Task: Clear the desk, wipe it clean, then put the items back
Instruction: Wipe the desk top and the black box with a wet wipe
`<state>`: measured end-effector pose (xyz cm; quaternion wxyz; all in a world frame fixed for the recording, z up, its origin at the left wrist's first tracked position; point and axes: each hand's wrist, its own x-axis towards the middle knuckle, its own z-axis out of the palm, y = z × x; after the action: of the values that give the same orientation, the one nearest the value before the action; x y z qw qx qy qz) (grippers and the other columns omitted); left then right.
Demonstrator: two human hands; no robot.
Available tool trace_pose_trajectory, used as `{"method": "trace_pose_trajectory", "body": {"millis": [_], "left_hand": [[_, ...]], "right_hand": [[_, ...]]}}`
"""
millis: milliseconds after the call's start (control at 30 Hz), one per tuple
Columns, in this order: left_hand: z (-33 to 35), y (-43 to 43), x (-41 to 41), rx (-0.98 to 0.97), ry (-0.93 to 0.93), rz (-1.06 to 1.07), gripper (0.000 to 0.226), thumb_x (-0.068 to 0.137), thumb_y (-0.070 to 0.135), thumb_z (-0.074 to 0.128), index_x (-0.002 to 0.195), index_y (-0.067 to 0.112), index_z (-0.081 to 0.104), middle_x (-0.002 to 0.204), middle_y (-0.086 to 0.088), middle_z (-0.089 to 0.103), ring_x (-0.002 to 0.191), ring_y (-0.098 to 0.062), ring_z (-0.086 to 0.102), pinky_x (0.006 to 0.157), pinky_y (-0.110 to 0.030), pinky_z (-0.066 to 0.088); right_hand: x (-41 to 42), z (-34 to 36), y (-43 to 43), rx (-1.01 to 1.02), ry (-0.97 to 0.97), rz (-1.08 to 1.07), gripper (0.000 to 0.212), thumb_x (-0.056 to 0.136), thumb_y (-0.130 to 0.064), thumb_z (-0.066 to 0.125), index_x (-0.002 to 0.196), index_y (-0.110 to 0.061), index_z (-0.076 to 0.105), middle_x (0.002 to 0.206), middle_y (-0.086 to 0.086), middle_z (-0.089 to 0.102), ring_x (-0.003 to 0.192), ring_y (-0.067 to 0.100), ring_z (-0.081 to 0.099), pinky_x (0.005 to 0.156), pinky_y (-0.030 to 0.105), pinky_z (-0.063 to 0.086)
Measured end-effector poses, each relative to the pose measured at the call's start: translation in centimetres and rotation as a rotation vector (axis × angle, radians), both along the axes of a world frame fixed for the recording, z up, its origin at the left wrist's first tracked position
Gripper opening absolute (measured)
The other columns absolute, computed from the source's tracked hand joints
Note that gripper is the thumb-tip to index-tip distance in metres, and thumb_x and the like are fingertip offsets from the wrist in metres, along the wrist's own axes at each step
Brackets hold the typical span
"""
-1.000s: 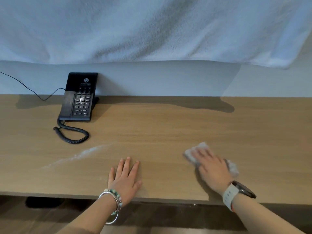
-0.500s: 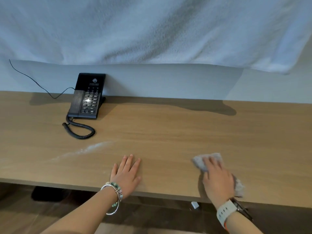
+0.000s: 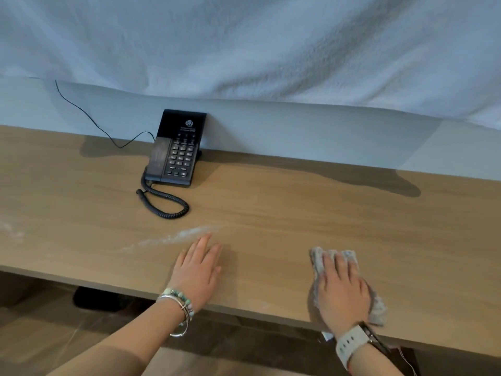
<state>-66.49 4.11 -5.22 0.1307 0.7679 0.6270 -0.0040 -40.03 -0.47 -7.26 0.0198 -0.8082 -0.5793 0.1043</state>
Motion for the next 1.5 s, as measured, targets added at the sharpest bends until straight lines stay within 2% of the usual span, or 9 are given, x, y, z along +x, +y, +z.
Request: {"method": "trace_pose_trajectory", "body": {"millis": [100,233,467,700,833,967,1167,1400,1500], "left_hand": [[0.0,1.3,-3.1,-0.017,0.085,-0.031,0.057,0.099,0.044,0.023,0.150,0.027,0.003,0.155,0.002,-0.020,0.135,-0.011,-0.025,0.115,-0.037,-0.004],[0.5,3.0,-6.3,-0.037,0.070,-0.044,0.070,0.094,0.055,0.029,0.149,0.029,-0.006,0.155,0.002,-0.022,0.139,-0.014,-0.024,0.116,-0.042,-0.003],[0.6,6.1,-11.8,-0.099,0.103,0.037,0.092,0.085,0.066,0.041,0.149,0.026,-0.011,0.155,0.000,-0.021,0.143,-0.023,-0.017,0.116,-0.051,0.002],[-0.6,7.7,-15.0,-0.231,0.166,0.093,0.107,0.073,0.082,0.038,0.149,0.023,-0.010,0.157,0.001,-0.016,0.144,-0.025,-0.014,0.116,-0.051,0.006],[-0.8,7.9,-15.7,-0.277,0.163,0.038,0.114,0.070,0.084,0.039,0.147,0.023,-0.019,0.154,0.001,-0.026,0.142,-0.024,-0.023,0.115,-0.053,-0.003],[-1.0,8.5,-16.4,-0.342,0.153,0.014,0.123,0.065,0.082,0.050,0.145,0.023,-0.024,0.151,0.001,-0.031,0.140,-0.023,-0.028,0.114,-0.054,-0.006],[-1.1,8.3,-16.7,-0.312,0.104,0.009,0.122,0.065,0.077,0.057,0.146,0.028,-0.020,0.153,0.004,-0.026,0.142,-0.022,-0.023,0.115,-0.052,-0.003],[-1.0,8.5,-16.9,-0.284,0.112,0.011,0.122,0.063,0.080,0.055,0.147,0.029,-0.018,0.154,0.006,-0.024,0.143,-0.021,-0.019,0.116,-0.049,-0.002],[-0.9,8.7,-16.9,-0.292,0.123,0.002,0.123,0.062,0.082,0.054,0.147,0.030,-0.018,0.154,0.007,-0.023,0.143,-0.021,-0.018,0.116,-0.049,0.000]], "right_hand": [[-6.9,-0.8,-0.4,0.021,0.059,0.211,0.052,0.082,-0.032,0.032,0.128,-0.022,0.052,0.130,0.010,0.058,0.118,0.032,0.056,0.083,0.047,0.053],[-12.9,-0.5,-1.8,0.078,0.112,0.554,0.048,0.079,-0.038,0.036,0.120,-0.032,0.060,0.128,-0.011,0.060,0.112,0.014,0.062,0.093,0.030,0.044],[-5.4,1.4,3.4,-0.039,-0.011,-0.275,0.053,0.100,-0.037,0.019,0.150,-0.024,0.009,0.158,0.004,0.012,0.144,0.026,0.014,0.115,0.045,0.022],[-19.8,-1.1,3.5,0.119,0.082,0.500,0.057,0.091,-0.039,0.009,0.148,-0.036,0.018,0.152,-0.016,0.002,0.143,0.011,0.006,0.113,0.038,0.011],[-12.2,-0.6,6.3,0.166,-0.082,0.183,0.053,0.088,-0.026,0.026,0.141,-0.030,0.031,0.141,0.005,0.042,0.125,0.029,0.047,0.092,0.044,0.047],[-10.3,0.0,8.4,0.051,0.002,-0.252,0.049,0.097,-0.026,0.034,0.145,-0.030,0.025,0.154,0.003,0.024,0.141,0.027,0.021,0.112,0.044,0.026],[-21.2,-0.4,4.6,0.103,-0.020,0.555,0.050,0.082,-0.032,0.036,0.129,-0.029,0.050,0.131,-0.004,0.057,0.117,0.019,0.058,0.087,0.036,0.052],[-11.0,-0.4,11.1,0.018,-0.057,-0.144,0.052,0.098,-0.033,0.019,0.149,-0.021,0.022,0.157,0.004,0.019,0.143,0.027,0.018,0.111,0.043,0.026],[-16.9,-0.4,12.5,0.152,-0.049,0.075,0.059,0.088,-0.032,0.017,0.142,-0.019,0.038,0.148,0.010,0.038,0.136,0.035,0.034,0.103,0.048,0.038]]}}
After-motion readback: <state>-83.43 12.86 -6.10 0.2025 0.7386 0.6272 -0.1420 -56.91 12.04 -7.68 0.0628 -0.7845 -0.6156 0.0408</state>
